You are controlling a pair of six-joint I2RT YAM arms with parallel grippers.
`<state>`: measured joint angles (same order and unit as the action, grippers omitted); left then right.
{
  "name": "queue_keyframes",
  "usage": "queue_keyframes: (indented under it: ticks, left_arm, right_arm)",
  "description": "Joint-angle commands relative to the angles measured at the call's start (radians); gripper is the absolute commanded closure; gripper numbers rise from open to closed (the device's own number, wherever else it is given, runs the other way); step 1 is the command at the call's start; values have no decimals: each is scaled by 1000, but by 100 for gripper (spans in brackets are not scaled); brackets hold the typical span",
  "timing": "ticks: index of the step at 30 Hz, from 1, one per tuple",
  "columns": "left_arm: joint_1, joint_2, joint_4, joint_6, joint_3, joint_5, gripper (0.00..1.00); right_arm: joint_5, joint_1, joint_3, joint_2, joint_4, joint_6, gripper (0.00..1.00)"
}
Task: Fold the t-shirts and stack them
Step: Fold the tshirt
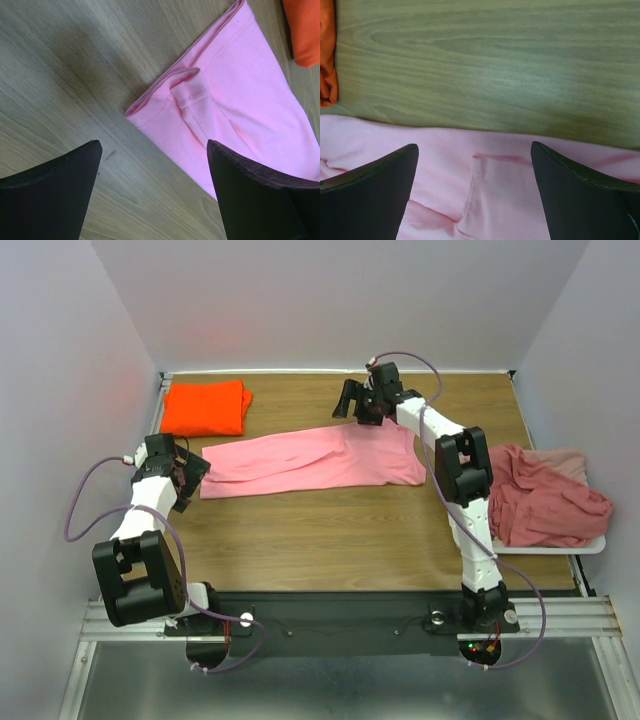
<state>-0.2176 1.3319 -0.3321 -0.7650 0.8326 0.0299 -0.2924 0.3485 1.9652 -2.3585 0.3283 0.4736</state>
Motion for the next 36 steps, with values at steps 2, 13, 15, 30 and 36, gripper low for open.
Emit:
queue_keyframes:
  ticks: [2,13,15,30,36]
  left_arm:
    - [1,-11,21,12,28,-25,2]
    - [104,122,77,-13,60,-58,2]
    - [109,154,106,-26,75,-56,2]
    - [130,348,148,-23,214,-105,2]
    - [130,385,148,-10,244,-124,2]
  right_arm:
    - [21,6,118,8,-37,8,0]
    - [160,23,-323,372,-58,-93,0]
    - [180,24,-448,424,-80,-82,0]
    - [194,24,-750,527,-140,-50,0]
    - [219,24,-766,509,-144,-39,0]
